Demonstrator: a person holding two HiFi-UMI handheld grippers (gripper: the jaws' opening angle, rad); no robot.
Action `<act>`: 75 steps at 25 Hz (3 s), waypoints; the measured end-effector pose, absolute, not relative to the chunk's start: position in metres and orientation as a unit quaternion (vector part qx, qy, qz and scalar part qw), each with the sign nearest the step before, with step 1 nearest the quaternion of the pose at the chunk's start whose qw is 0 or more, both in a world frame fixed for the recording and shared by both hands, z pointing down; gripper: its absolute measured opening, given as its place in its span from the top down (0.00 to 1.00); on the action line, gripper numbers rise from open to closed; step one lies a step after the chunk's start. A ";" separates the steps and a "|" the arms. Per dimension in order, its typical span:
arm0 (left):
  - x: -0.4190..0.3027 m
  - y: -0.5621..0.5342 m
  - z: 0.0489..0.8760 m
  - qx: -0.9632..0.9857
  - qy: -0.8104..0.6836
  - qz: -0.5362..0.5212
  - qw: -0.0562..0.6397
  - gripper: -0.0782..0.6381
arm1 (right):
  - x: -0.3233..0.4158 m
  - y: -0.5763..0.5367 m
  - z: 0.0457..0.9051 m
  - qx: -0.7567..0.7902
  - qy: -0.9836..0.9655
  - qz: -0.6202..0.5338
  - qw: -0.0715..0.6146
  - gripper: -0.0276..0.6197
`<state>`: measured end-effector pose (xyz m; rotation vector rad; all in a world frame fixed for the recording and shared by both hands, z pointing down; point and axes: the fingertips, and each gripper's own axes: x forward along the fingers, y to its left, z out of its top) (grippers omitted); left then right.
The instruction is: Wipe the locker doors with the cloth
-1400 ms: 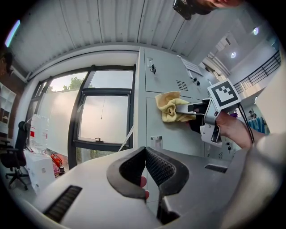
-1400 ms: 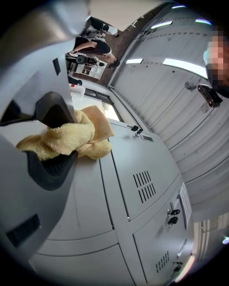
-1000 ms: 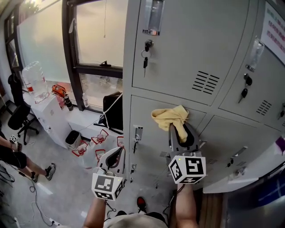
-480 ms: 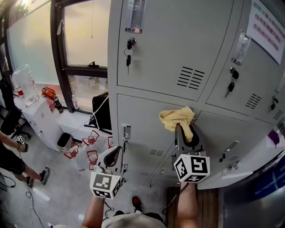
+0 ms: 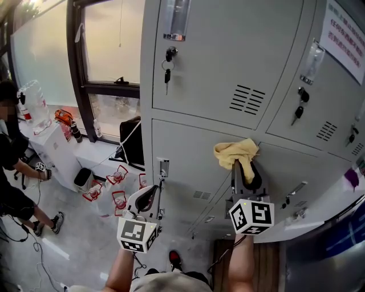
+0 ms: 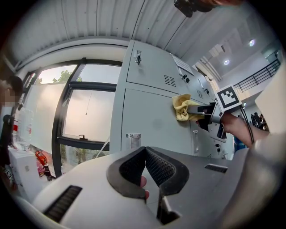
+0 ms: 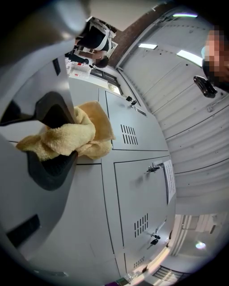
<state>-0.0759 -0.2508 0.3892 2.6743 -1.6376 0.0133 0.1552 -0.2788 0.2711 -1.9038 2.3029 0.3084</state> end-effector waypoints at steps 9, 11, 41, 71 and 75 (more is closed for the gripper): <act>-0.085 -0.252 0.390 0.847 -0.531 0.009 0.004 0.86 | 0.119 -0.243 0.276 -0.577 0.804 0.111 0.091 0.75; -0.087 -0.251 0.391 0.845 -0.534 0.010 0.004 0.86 | 0.103 -0.239 0.285 -0.563 0.815 0.111 0.078 0.75; -0.134 -0.261 0.405 0.808 -0.589 0.026 0.016 0.86 | -0.019 -0.300 0.403 -0.475 0.880 -0.005 0.011 0.75; -0.096 -0.265 0.402 0.837 -0.547 0.022 0.011 0.86 | 0.043 -0.301 0.406 -0.534 0.845 -0.004 0.009 0.75; -0.083 -0.265 0.402 0.844 -0.536 0.023 0.010 0.86 | 0.060 -0.298 0.406 -0.547 0.837 -0.003 0.008 0.75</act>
